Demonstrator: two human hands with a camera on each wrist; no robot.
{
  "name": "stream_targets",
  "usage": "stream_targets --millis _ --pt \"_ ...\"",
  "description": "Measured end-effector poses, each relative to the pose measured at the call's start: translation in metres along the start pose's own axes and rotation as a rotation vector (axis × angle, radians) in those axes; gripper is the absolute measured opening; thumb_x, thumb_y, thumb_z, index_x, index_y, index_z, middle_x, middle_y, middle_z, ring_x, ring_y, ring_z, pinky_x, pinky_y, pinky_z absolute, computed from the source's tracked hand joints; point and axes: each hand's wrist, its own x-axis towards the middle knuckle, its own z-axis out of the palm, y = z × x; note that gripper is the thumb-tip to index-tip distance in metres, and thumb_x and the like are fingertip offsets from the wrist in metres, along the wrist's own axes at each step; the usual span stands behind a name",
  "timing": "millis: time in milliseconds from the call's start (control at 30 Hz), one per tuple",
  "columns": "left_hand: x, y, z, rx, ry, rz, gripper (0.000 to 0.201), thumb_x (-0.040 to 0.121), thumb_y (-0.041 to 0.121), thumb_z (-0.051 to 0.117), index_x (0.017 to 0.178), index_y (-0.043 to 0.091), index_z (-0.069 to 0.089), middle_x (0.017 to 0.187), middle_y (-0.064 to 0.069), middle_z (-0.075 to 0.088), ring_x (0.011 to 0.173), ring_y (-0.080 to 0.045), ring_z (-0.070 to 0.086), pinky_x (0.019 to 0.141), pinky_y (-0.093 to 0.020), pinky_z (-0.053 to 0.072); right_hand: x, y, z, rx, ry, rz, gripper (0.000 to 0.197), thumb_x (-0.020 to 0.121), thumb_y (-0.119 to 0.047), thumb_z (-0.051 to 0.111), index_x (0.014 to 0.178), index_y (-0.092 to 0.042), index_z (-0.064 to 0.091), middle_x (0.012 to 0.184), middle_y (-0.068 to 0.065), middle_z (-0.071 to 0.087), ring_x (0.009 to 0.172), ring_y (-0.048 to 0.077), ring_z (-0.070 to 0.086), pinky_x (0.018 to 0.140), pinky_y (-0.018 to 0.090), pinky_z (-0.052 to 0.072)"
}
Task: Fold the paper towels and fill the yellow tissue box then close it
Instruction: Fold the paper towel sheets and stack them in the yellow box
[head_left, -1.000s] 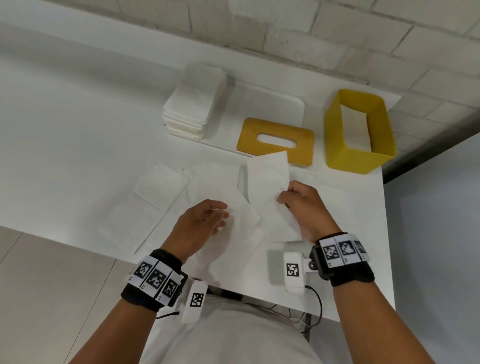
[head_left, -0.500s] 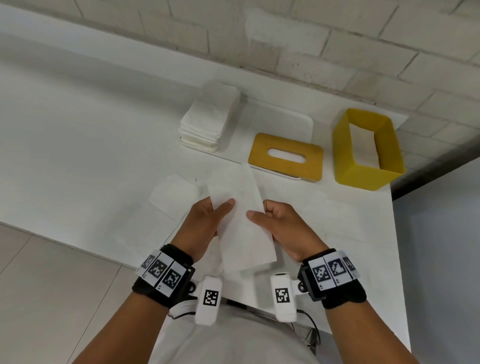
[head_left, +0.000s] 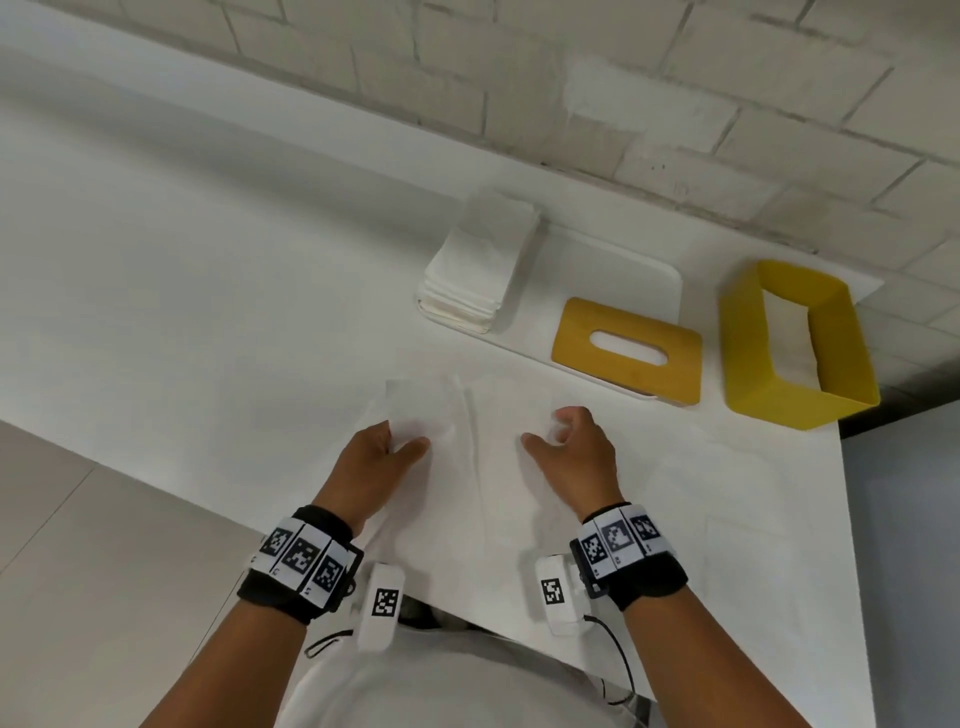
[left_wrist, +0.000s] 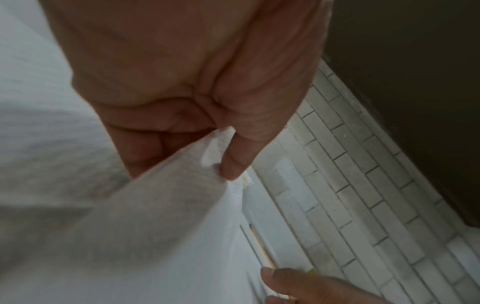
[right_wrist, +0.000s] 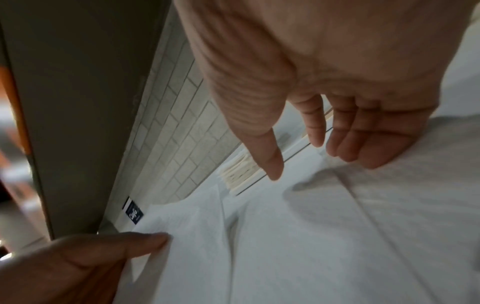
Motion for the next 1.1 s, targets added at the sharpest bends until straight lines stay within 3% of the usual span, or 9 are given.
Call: stream_targets --millis 67,167,433,500,600,767,867,1000,1100 --pt "0.004 -0.003 -0.005 0.050 -0.013 -0.023 0.012 0.099 0.025 0.064 0.105 0.024 0.075 0.097 0.003 0.079 0.092 -0.020 0.075 0.070 -0.026 0.055 0.005 -0.007 0.010 -0.109 -0.006 -0.010 0.065 0.083 -0.038 0.077 0.137 -0.018 0.047 0.133 0.008 0.058 0.122 0.026 0.056 0.097 0.032 0.046" --pt "0.009 -0.007 -0.010 0.036 -0.027 -0.050 0.015 0.098 0.031 0.066 0.107 0.023 0.074 0.099 0.004 0.079 0.094 -0.019 0.075 0.084 -0.037 0.060 0.008 -0.013 0.020 -0.168 0.004 0.010 0.068 0.083 -0.033 0.077 0.140 -0.022 0.042 0.138 0.007 0.057 0.124 0.028 0.056 0.096 0.036 0.050" --pt "0.005 -0.003 -0.012 -0.101 -0.041 -0.085 0.034 0.097 0.042 0.064 0.099 0.011 0.076 0.097 -0.007 0.080 0.095 -0.030 0.075 0.089 -0.046 0.059 0.007 -0.017 0.017 0.246 0.156 0.024 0.053 0.088 -0.015 0.071 0.137 -0.025 0.050 0.115 0.004 0.065 0.105 0.023 0.063 0.085 0.028 0.044" --pt "0.004 -0.001 -0.012 -0.109 -0.035 -0.038 0.030 0.099 0.039 0.064 0.095 0.012 0.076 0.094 -0.007 0.079 0.094 -0.031 0.075 0.081 -0.041 0.058 0.003 -0.022 0.010 0.507 0.095 0.046 0.052 0.087 -0.011 0.075 0.135 -0.021 0.055 0.112 0.005 0.067 0.102 0.021 0.066 0.090 0.033 0.052" --pt "-0.001 0.010 -0.013 -0.096 -0.018 0.086 0.019 0.102 0.029 0.061 0.098 0.022 0.077 0.092 0.005 0.079 0.087 -0.012 0.074 0.073 -0.024 0.053 -0.020 -0.044 -0.021 0.904 -0.039 -0.064 0.031 0.091 0.000 0.067 0.121 -0.008 0.065 0.112 0.013 0.071 0.103 0.026 0.067 0.095 0.038 0.052" --pt "-0.010 0.034 -0.015 -0.116 -0.109 0.173 0.017 0.100 0.031 0.062 0.111 0.029 0.074 0.107 -0.005 0.078 0.104 -0.030 0.073 0.094 -0.056 0.057 -0.069 -0.076 -0.081 1.237 -0.384 -0.362 0.036 0.089 -0.002 0.052 0.118 -0.011 0.070 0.119 0.012 0.073 0.107 0.021 0.071 0.088 0.031 0.059" --pt "-0.017 0.043 -0.015 -0.211 -0.218 0.166 0.024 0.104 0.011 0.055 0.120 0.020 0.070 0.113 -0.007 0.077 0.105 -0.026 0.074 0.088 -0.047 0.061 -0.074 -0.077 -0.062 1.034 -0.404 -0.379 0.034 0.089 0.001 0.058 0.118 -0.012 0.071 0.108 0.012 0.074 0.093 0.019 0.072 0.080 0.030 0.059" --pt "-0.026 0.049 -0.013 -0.356 -0.289 0.159 0.039 0.107 0.002 0.041 0.100 0.018 0.076 0.091 -0.003 0.078 0.079 -0.016 0.074 0.068 -0.027 0.058 -0.076 -0.073 -0.020 0.694 -0.263 -0.362 0.033 0.091 -0.003 0.066 0.118 -0.022 0.072 0.112 0.021 0.069 0.100 0.032 0.072 0.090 0.045 0.055" --pt "-0.028 0.050 -0.013 -0.508 -0.308 0.146 0.031 0.106 0.019 0.048 0.104 0.019 0.079 0.101 -0.008 0.076 0.093 -0.022 0.072 0.081 -0.035 0.058 -0.080 -0.069 -0.010 0.668 -0.205 -0.334 0.032 0.096 -0.004 0.063 0.117 -0.026 0.071 0.097 0.003 0.074 0.088 0.014 0.073 0.077 0.027 0.056"
